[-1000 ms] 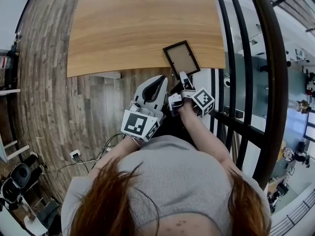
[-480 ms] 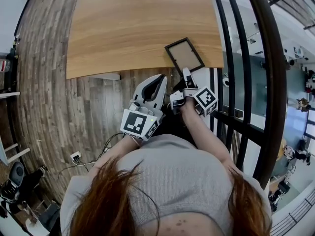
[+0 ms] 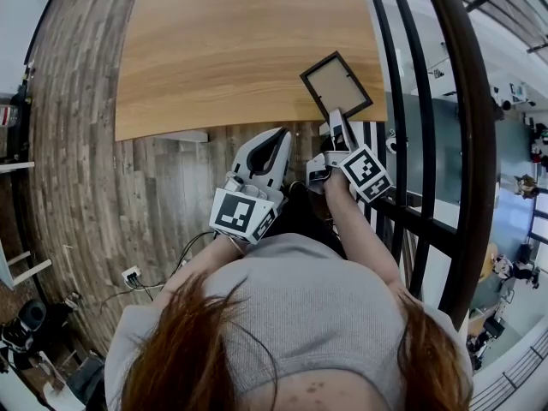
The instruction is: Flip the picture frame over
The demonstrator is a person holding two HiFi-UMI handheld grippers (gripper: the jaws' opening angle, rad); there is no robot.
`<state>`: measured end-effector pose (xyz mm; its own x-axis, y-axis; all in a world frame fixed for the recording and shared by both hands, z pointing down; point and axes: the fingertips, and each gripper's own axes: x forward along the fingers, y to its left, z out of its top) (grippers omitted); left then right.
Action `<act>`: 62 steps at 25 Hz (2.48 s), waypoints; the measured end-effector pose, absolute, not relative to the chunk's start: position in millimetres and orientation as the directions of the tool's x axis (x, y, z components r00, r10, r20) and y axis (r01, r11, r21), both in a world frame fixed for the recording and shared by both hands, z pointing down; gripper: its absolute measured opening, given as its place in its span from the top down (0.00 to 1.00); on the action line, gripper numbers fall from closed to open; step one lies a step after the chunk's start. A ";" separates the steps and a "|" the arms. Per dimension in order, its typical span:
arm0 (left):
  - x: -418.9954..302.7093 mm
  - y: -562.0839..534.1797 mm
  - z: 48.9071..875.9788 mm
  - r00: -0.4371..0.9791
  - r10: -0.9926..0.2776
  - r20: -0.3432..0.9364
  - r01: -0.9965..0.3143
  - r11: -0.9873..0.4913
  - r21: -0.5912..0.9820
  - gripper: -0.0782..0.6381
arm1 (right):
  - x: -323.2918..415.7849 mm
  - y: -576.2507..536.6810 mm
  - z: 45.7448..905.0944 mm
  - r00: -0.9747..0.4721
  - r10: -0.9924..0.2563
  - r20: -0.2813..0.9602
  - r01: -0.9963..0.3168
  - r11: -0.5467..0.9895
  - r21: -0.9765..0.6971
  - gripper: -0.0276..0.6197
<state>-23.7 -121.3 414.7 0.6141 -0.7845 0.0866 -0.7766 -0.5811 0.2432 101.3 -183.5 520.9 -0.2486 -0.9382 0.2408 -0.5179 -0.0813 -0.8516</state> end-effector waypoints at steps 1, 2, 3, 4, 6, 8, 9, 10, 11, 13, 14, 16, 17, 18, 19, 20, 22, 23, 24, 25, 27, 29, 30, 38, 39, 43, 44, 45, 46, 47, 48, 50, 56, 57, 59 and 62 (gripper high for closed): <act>-22.9 -121.8 414.6 0.615 -0.784 0.088 -0.776 -0.582 0.244 0.88 | 104.5 -184.9 518.1 -0.241 -0.940 0.240 -0.548 -0.072 -0.833 0.83; -22.1 -122.2 414.1 0.616 -0.783 0.089 -0.775 -0.582 0.245 0.88 | 107.8 -186.1 515.6 -0.234 -0.942 0.240 -0.580 -0.062 -0.812 0.83; -21.7 -122.8 413.7 0.616 -0.783 0.088 -0.774 -0.582 0.249 0.88 | 110.7 -187.3 513.8 -0.229 -0.943 0.241 -0.616 -0.051 -0.786 0.83; -21.7 -123.5 413.6 0.615 -0.784 0.086 -0.774 -0.580 0.254 0.88 | 112.9 -188.6 512.5 -0.227 -0.943 0.243 -0.654 -0.037 -0.756 0.83; -23.1 -125.2 414.1 0.610 -0.788 0.082 -0.777 -0.574 0.260 0.88 | 114.6 -192.3 507.9 -0.227 -0.943 0.244 -0.741 0.004 -0.671 0.83; -25.4 -126.8 414.8 0.606 -0.791 0.084 -0.780 -0.569 0.262 0.88 | 114.3 -196.5 498.7 -0.221 -0.944 0.244 -0.850 0.064 -0.523 0.83; -26.5 -127.3 415.1 0.604 -0.792 0.086 -0.781 -0.567 0.262 0.88 | 113.4 -198.4 493.2 -0.215 -0.946 0.242 -0.902 0.098 -0.420 0.83; -27.3 -127.6 415.4 0.602 -0.794 0.087 -0.782 -0.565 0.263 0.88 | 111.9 -200.1 487.5 -0.211 -0.948 0.239 -0.942 0.132 -0.307 0.83; -27.9 -127.9 415.7 0.599 -0.795 0.089 -0.784 -0.562 0.263 0.88 | 109.6 -201.5 482.1 -0.208 -0.950 0.234 -0.967 0.165 -0.192 0.83; -28.5 -128.8 416.0 0.595 -0.799 0.091 -0.788 -0.557 0.262 0.88 | 102.6 -203.6 473.5 -0.211 -0.951 0.226 -0.975 0.222 0.025 0.83; -28.8 -129.2 415.6 0.593 -0.800 0.091 -0.789 -0.556 0.260 0.88 | 97.9 -204.3 470.8 -0.215 -0.951 0.224 -0.961 0.247 0.125 0.83; -29.8 -129.7 415.1 0.591 -0.801 0.090 -0.791 -0.555 0.256 0.88 | 88.0 -204.5 470.0 -0.229 -0.948 0.222 -0.911 0.289 0.295 0.83; -30.8 -129.8 415.7 0.589 -0.803 0.090 -0.793 -0.552 0.257 0.88 | 83.6 -204.2 472.1 -0.238 -0.945 0.223 -0.880 0.307 0.363 0.83; -32.1 -129.9 416.3 0.586 -0.806 0.091 -0.795 -0.549 0.257 0.88 | 79.6 -204.0 474.6 -0.248 -0.943 0.222 -0.848 0.322 0.420 0.83; -33.5 -130.2 417.0 0.582 -0.808 0.092 -0.798 -0.546 0.256 0.88 | 75.9 -204.0 476.2 -0.258 -0.941 0.221 -0.818 0.334 0.469 0.83; -35.3 -130.8 417.8 0.577 -0.811 0.094 -0.801 -0.540 0.257 0.88 | 72.5 -204.5 476.3 -0.268 -0.938 0.218 -0.788 0.344 0.511 0.83; -39.2 -132.3 418.0 0.568 -0.817 0.096 -0.807 -0.530 0.259 0.88 | 64.8 -205.5 474.5 -0.301 -0.930 0.211 -0.725 0.367 0.583 0.83; -40.9 -132.9 417.9 0.565 -0.820 0.097 -0.809 -0.527 0.260 0.88 | 59.9 -205.6 473.9 -0.326 -0.922 0.210 -0.686 0.383 0.618 0.83; -42.4 -133.3 417.9 0.562 -0.821 0.097 -0.811 -0.524 0.261 0.88 | 54.7 -205.2 473.8 -0.354 -0.911 0.212 -0.642 0.402 0.653 0.83; -43.4 -133.2 418.0 0.559 -0.823 0.096 -0.812 -0.521 0.261 0.88 | 49.8 -203.9 474.6 -0.383 -0.898 0.217 -0.598 0.420 0.683 0.83; -45.0 -132.4 418.4 0.557 -0.824 0.099 -0.814 -0.519 0.260 0.88 | 40.7 -198.3 479.4 -0.437 -0.868 0.234 -0.512 0.454 0.729 0.83; -46.5 -131.1 419.4 0.557 -0.824 0.103 -0.815 -0.517 0.262 0.88 | 31.5 -189.2 488.3 -0.492 -0.833 0.255 -0.423 0.484 0.766 0.83; -47.2 -130.7 419.7 0.555 -0.825 0.104 -0.815 -0.515 0.264 0.88 | 27.1 -183.9 494.4 -0.518 -0.813 0.266 -0.379 0.497 0.781 0.83; -49.6 -129.6 425.2 0.550 -0.826 0.120 -0.820 -0.508 0.264 0.88 | 13.7 -152.8 538.1 -0.622 -0.702 0.347 -0.171 0.555 0.814 0.83; -49.4 -129.4 425.9 0.551 -0.826 0.123 -0.820 -0.508 0.264 0.88 | 13.9 -150.1 545.0 -0.625 -0.692 0.363 -0.154 0.564 0.811 0.83; -47.7 -127.5 430.2 0.557 -0.820 0.133 -0.817 -0.511 0.267 0.88 | 14.7 -145.1 563.9 -0.620 -0.679 0.393 -0.116 0.575 0.809 0.83; -47.2 -127.6 431.1 0.558 -0.819 0.135 -0.816 -0.512 0.267 0.88 | 14.5 -146.0 565.9 -0.619 -0.680 0.393 -0.113 0.573 0.812 0.83; -46.3 -127.7 431.7 0.560 -0.817 0.138 -0.816 -0.514 0.266 0.88 | 14.4 -147.2 567.7 -0.618 -0.680 0.394 -0.108 0.570 0.815 0.83; -45.2 -127.5 432.0 0.562 -0.815 0.141 -0.814 -0.516 0.265 0.88 | 14.7 -148.1 570.0 -0.617 -0.679 0.398 -0.098 0.568 0.817 0.83; -44.1 -127.2 432.1 0.565 -0.812 0.142 -0.813 -0.519 0.264 0.88 | 15.1 -148.5 573.0 -0.616 -0.676 0.404 -0.083 0.566 0.820 0.83; -43.0 -126.6 432.2 0.569 -0.810 0.144 -0.811 -0.523 0.264 0.88 | 15.6 -148.5 576.6 -0.614 -0.672 0.414 -0.063 0.565 0.823 0.83; -41.0 -125.4 432.2 0.577 -0.803 0.146 -0.806 -0.532 0.259 0.88 | 16.8 -147.6 584.9 -0.607 -0.665 0.435 -0.021 0.561 0.828 0.83; -38.0 -122.7 432.7 0.579 -0.802 0.146 -0.805 -0.533 0.262 0.88 | 18.1 -145.2 602.6 -0.586 -0.664 0.465 0.039 0.550 0.834 0.83; -38.0 -123.0 432.4 0.578 -0.803 0.146 -0.805 -0.532 0.261 0.88 | 17.8 -145.5 605.0 -0.585 -0.664 0.465 0.045 0.547 0.836 0.83; -37.8 -123.2 431.3 0.577 -0.804 0.145 -0.806 -0.532 0.260 0.88 | 17.4 -146.4 606.9 -0.588 -0.663 0.463 0.041 0.547 0.836 0.82; -37.0 -122.7 430.5 0.577 -0.804 0.143 -0.806 -0.532 0.261 0.88 | 16.9 -147.7 606.7 -0.593 -0.662 0.459 0.016 0.560 0.828 0.82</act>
<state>-37.0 -122.7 430.5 0.5769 -0.8042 0.1427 -0.8058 -0.5317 0.2607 16.9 -147.7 606.7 -0.5931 -0.6618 0.4585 0.0158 0.5599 0.8284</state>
